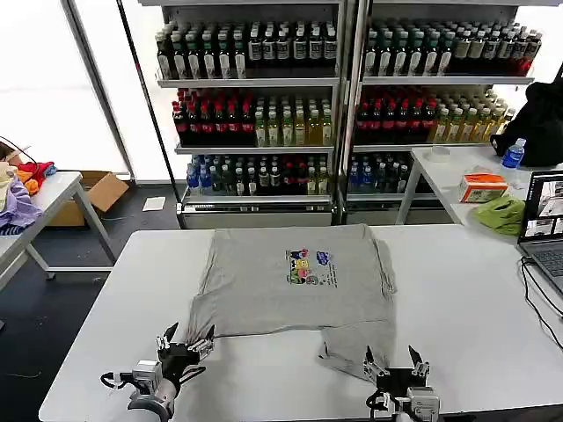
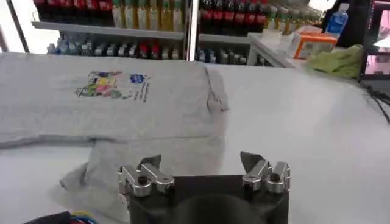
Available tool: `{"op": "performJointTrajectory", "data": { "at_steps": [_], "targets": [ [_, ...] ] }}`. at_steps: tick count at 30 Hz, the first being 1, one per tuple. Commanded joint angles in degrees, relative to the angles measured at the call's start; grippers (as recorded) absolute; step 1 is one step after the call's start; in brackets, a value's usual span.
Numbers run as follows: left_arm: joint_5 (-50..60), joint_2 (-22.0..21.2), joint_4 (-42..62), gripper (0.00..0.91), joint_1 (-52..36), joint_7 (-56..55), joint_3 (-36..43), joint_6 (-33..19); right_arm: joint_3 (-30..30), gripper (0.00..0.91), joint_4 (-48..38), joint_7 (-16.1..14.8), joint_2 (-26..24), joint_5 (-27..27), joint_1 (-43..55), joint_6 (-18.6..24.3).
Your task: Fold and organize the clothes.
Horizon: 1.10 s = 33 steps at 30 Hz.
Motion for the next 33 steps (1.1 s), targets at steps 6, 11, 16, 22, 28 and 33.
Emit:
{"op": "performJointTrajectory", "data": {
  "at_steps": [6, 11, 16, 22, 28, 33],
  "targets": [
    [-0.53, 0.15, 0.97, 0.907, -0.01, -0.07, 0.01, 0.22, -0.91, 0.907, -0.55, 0.49, 0.23, -0.55, -0.39, 0.14],
    [-0.78, -0.06, 1.2, 0.907, 0.04, -0.23, 0.21, 0.2, -0.94, 0.907, -1.18, 0.83, 0.33, -0.74, -0.39, 0.48],
    [-0.81, -0.23, 1.66, 0.907, -0.14, -0.68, 0.63, -0.01, -0.95, 0.907, -1.88, 1.0, 0.53, -1.29, -1.02, 1.52],
    [-0.95, 0.22, 1.33, 0.615, -0.25, -0.64, 0.49, 0.18, -1.1, 0.413, -3.36, 0.97, 0.87, -1.53, -1.02, 1.92],
    [-0.9, 0.39, 1.18, 0.01, 0.23, -0.62, 0.74, 0.43, -1.43, 0.0, -6.33, 0.73, 1.42, -1.97, -0.16, 2.97],
    [-0.18, 0.49, 0.56, 0.01, 1.16, -0.42, 1.23, 0.71, -1.87, 0.0, -8.6, 0.66, 1.92, -2.08, 0.21, 4.26]
  ]
}}
